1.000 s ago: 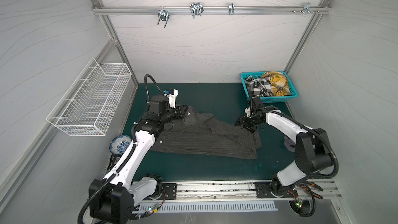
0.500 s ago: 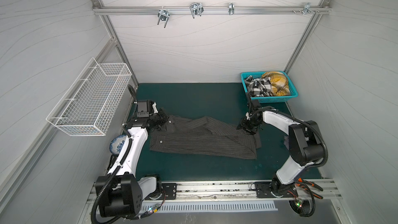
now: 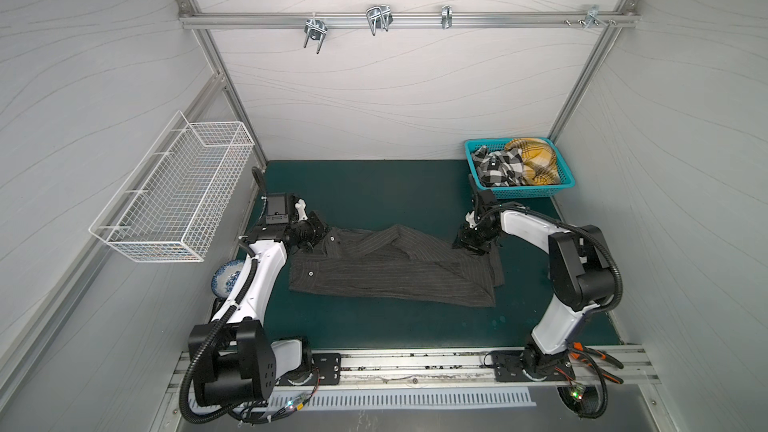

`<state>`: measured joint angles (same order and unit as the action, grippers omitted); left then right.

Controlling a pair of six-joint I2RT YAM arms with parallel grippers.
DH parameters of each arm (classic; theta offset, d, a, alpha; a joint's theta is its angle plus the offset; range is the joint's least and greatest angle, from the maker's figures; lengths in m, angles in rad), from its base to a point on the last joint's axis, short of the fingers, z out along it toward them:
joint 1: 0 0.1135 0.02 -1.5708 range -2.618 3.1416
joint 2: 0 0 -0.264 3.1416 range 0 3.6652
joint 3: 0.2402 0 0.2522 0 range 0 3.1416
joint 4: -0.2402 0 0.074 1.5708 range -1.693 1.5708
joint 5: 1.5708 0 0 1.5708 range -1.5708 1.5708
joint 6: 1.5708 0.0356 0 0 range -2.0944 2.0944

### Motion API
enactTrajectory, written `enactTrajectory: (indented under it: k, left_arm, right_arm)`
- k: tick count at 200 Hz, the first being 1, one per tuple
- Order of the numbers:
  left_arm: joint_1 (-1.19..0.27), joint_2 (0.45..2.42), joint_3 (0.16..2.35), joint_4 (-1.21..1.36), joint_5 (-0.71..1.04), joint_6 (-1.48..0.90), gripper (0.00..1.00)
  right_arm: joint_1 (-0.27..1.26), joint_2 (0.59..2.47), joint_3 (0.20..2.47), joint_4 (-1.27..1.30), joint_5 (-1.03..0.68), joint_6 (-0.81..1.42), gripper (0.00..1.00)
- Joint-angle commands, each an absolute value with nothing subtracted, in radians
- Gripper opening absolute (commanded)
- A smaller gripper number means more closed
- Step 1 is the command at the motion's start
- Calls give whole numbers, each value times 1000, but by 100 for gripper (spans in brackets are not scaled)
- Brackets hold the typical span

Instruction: Fold and stack the long sleeve shirts

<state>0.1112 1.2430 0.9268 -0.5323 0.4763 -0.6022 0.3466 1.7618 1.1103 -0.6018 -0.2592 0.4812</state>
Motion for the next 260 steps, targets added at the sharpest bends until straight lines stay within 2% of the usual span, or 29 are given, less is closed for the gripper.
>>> enactTrajectory:
  k: [1,19,35,81,104,141,196,218,260]
  left_arm:
    - [127,1255,973,-541,493,-589,0]
    - [127,1263,981,-538,499,-586,0]
    - [127,1272,999,-548,499,-584,0]
    - [129,1247,1114,-703,390,-505,0]
    - [131,1215,1183,-792,315,-459,0]
    - [135,1204,1171,-782,179,-408,0]
    - [138,1506,1229,-802,146,-375,0]
    - [138,1582,1247,-751,200,-390,0]
    - [141,1687,1309,-781,166,-373,0]
  right_arm:
    - [376,1783,1134,-630,-217,440,42]
    - [380,1783,1127,-640,-188,441,33]
    - [379,1779,1127,-652,-175,441,19]
    - [381,1691,1109,-693,-167,439,0]
    - [376,1647,1075,-708,-156,434,0]
    - [357,1618,1021,-707,-155,434,0]
    - [356,1649,970,-679,-161,434,0]
    - [356,1660,978,-677,-169,435,0]
    - [357,1689,1054,-724,-150,421,0]
